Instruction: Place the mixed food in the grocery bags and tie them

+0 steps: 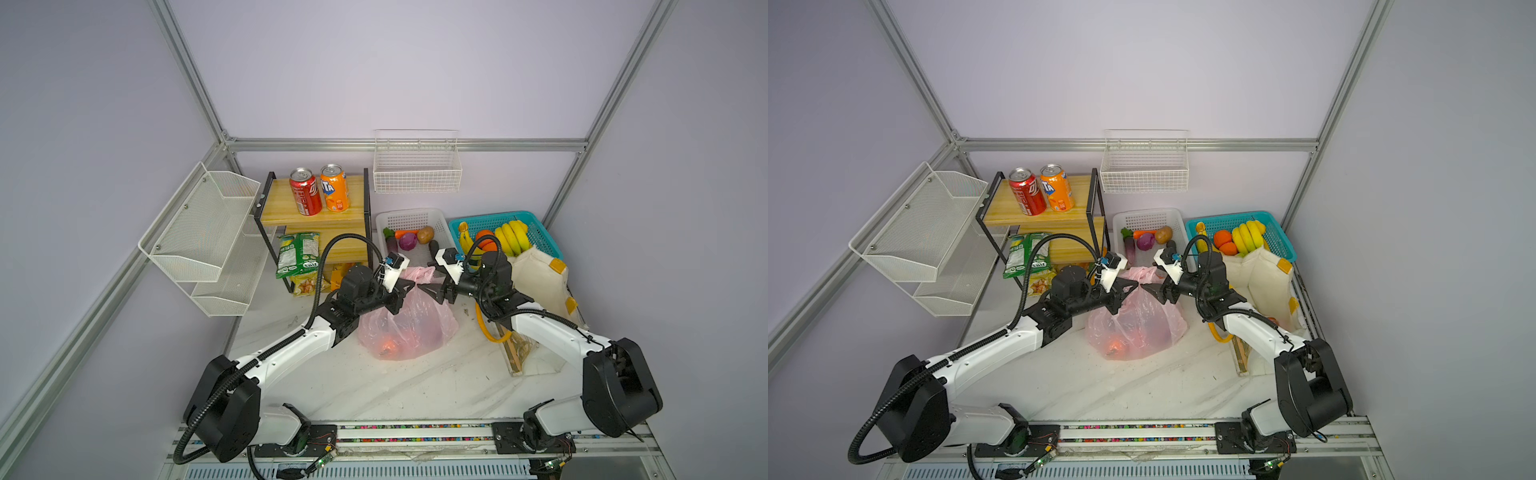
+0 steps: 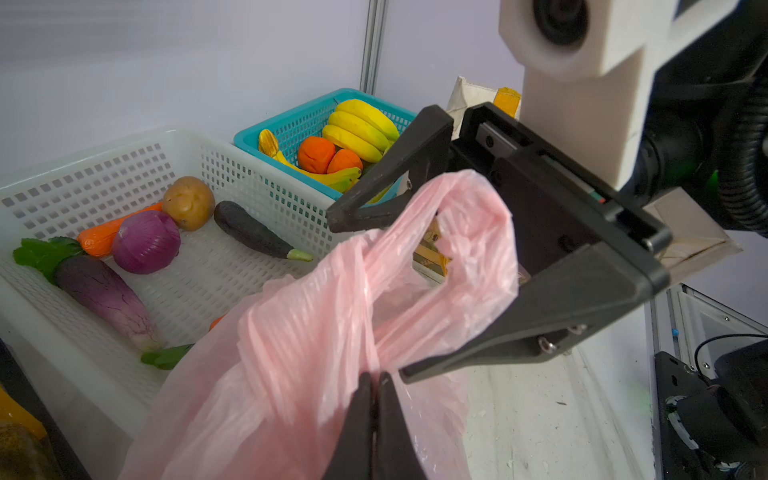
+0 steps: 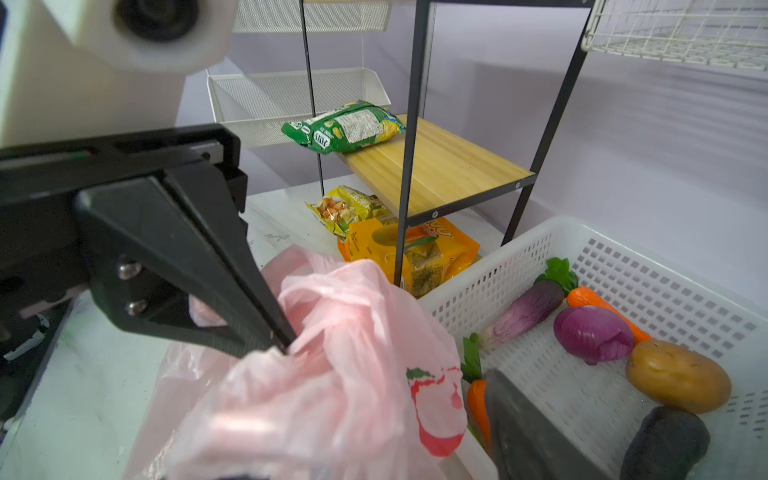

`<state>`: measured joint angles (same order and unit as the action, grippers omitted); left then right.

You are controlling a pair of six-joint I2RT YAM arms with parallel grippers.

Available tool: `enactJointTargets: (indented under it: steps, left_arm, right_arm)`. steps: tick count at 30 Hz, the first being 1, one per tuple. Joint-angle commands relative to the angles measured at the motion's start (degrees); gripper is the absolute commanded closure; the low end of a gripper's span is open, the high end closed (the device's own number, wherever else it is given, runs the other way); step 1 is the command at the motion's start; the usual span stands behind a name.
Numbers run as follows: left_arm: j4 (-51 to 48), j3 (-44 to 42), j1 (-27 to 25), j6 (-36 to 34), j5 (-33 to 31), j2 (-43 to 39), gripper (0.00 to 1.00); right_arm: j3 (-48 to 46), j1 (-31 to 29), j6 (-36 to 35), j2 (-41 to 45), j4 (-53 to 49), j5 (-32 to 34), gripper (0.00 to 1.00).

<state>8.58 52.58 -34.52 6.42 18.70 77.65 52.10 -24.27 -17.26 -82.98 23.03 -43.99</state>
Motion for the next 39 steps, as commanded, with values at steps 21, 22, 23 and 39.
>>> enactJointTargets:
  steps: [21,22,23,39]
  left_arm:
    - [0.99,-1.78,-0.02,-2.00,-0.88,-1.09,0.96]
    - [0.99,-1.74,-0.11,-1.93,-1.01,-1.09,0.96]
    - [1.00,-1.78,-0.09,-2.03,-1.06,-1.09,0.96]
    - [0.69,-1.60,-0.30,-3.77,-1.90,-0.65,0.96]
  right_arm:
    - [3.59,0.08,16.33,-7.63,14.79,-10.07,0.34]
    - [3.63,0.09,16.88,-7.64,15.16,-10.71,0.33]
    - [3.54,0.05,17.42,-7.67,15.50,-10.81,0.32]
    - [3.92,-1.61,24.83,-8.73,17.62,-6.49,0.31]
